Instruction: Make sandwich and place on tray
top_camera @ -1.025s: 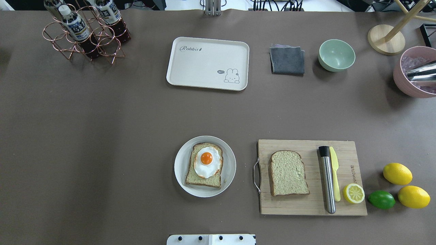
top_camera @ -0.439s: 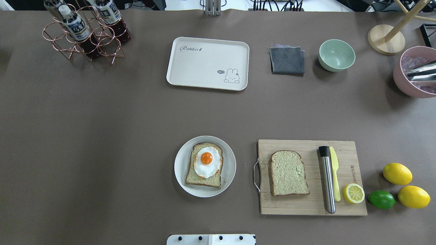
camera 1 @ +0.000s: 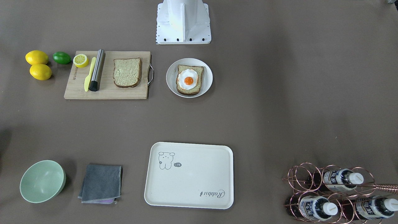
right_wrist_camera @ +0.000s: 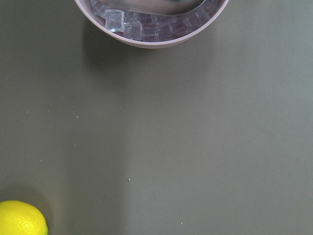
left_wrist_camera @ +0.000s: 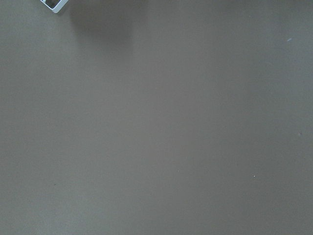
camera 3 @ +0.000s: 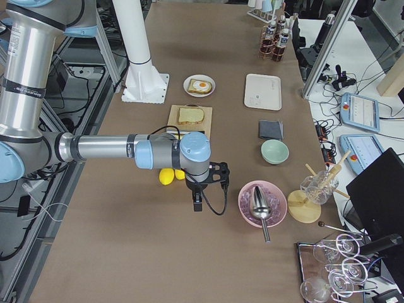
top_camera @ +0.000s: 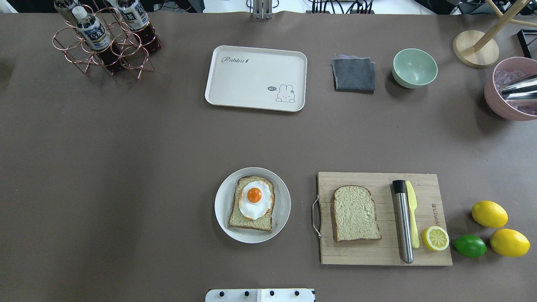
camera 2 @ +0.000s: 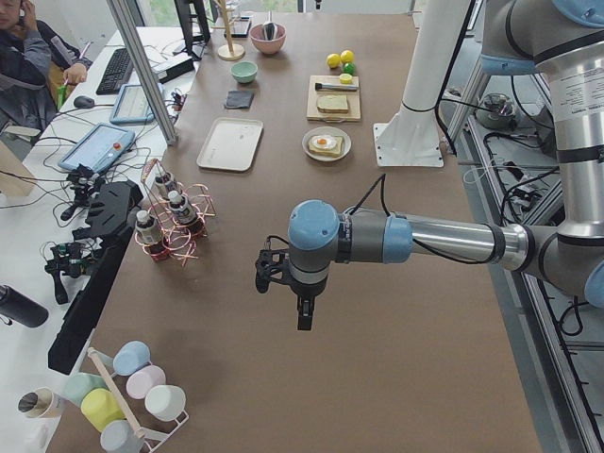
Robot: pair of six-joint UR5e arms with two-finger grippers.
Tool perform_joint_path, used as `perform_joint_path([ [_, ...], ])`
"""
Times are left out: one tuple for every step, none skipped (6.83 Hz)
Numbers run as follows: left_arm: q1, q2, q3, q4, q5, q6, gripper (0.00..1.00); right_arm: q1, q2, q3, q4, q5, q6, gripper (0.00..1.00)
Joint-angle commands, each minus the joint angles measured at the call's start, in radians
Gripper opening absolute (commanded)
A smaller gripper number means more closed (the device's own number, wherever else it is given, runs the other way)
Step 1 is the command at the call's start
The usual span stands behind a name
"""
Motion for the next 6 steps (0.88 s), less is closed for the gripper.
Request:
perform_joint_path([
  [0.0, -0.007, -0.001, -0.001, 0.009, -0.001, 0.97, 0.0, 0.001, 0.003, 0.0, 0.001, 0.0, 1.0],
  [0.0, -0.006, -0.002, -0.001, 0.008, 0.001, 0.97, 0.0, 0.001, 0.003, 0.0, 0.003, 0.0, 1.0],
  [0.0, 0.002, -0.002, -0.003, 0.003, 0.007, 0.97, 0.0, 0.002, 0.0, 0.0, 0.003, 0.002, 1.0],
  [0.0, -0.003, 0.001, -0.007, 0.003, 0.013, 0.97, 0.0, 0.001, 0.0, 0.0, 0.003, 0.002, 1.0],
  [0.002, -0.006, 0.008, -0.009, 0.008, 0.013, 0.97, 0.0, -0.001, 0.0, 0.0, 0.003, 0.002, 1.0],
  [0.002, -0.004, 0.007, -0.009, 0.005, 0.013, 0.97, 0.0, 0.002, 0.0, -0.001, 0.003, 0.008, 1.0],
])
